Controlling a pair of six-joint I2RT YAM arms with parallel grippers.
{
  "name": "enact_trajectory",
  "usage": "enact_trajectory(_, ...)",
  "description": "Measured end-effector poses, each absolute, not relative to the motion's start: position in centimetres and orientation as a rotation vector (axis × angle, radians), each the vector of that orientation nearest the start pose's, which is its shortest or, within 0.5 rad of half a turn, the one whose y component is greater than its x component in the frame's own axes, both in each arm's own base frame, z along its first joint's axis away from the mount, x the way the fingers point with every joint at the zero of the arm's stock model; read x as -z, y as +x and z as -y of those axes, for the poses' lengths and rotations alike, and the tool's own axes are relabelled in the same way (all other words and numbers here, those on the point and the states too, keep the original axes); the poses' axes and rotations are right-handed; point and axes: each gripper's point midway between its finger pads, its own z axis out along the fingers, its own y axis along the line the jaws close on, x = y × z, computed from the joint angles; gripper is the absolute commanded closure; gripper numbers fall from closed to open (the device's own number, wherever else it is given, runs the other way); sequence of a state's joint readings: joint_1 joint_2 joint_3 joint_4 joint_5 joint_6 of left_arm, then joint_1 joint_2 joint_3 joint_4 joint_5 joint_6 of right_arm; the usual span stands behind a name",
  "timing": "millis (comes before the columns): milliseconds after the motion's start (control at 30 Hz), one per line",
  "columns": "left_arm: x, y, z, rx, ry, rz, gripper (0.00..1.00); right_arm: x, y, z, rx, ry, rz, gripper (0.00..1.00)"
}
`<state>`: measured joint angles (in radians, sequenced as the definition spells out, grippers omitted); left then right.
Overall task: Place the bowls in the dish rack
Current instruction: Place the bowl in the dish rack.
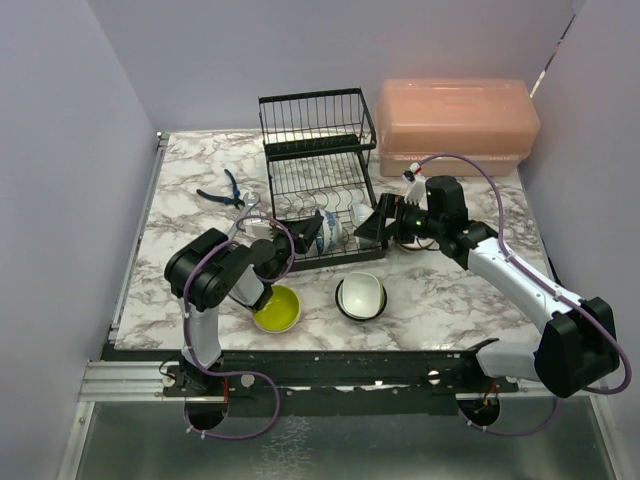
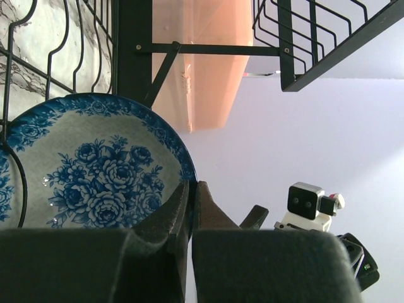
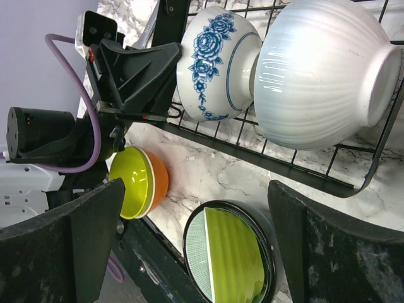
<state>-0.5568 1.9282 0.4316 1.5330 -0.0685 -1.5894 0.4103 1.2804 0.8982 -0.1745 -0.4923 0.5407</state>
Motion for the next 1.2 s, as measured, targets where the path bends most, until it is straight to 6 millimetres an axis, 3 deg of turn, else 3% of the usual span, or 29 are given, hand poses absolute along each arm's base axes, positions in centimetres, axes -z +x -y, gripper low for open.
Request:
enact_trajectory(167, -12.8, 35.9, 25.9, 1.581, -0.917, -1.531, 0.59, -18.5, 29.0, -23.7, -1.064, -0.165, -2.243, 0.0)
enact_trajectory(433, -13.2, 34.5, 26.0, 1.545, -0.828, -1.558, 0.34, -18.4, 29.0, -23.7, -1.061, -0.169, -2.245, 0.0)
enact_trajectory(633, -13.6, 34.1, 23.5, 1.37, -0.822, -1.582, 0.27, -18.3, 28.9, -23.7, -1.057, -0.174, -2.248, 0.0)
enact_trajectory(800, -13.8, 35.1, 22.4, 1.118, -0.741, -1.69, 0.21, -18.3, 28.9, -23.6, -1.055, -0.174, -2.251, 0.0)
enact_trajectory(1033, -15.3, 36.8, 23.2, 0.854, -0.472, -1.871, 0.21, -18.3, 28.9, -23.3, -1.022, -0.173, -2.266, 0.0)
enact_trajectory(1200, -15.8, 36.5, 25.2, 0.827, -0.258, -1.998, 0.25, -18.1, 29.0, -22.5, -0.967, -0.165, -2.271, 0.0)
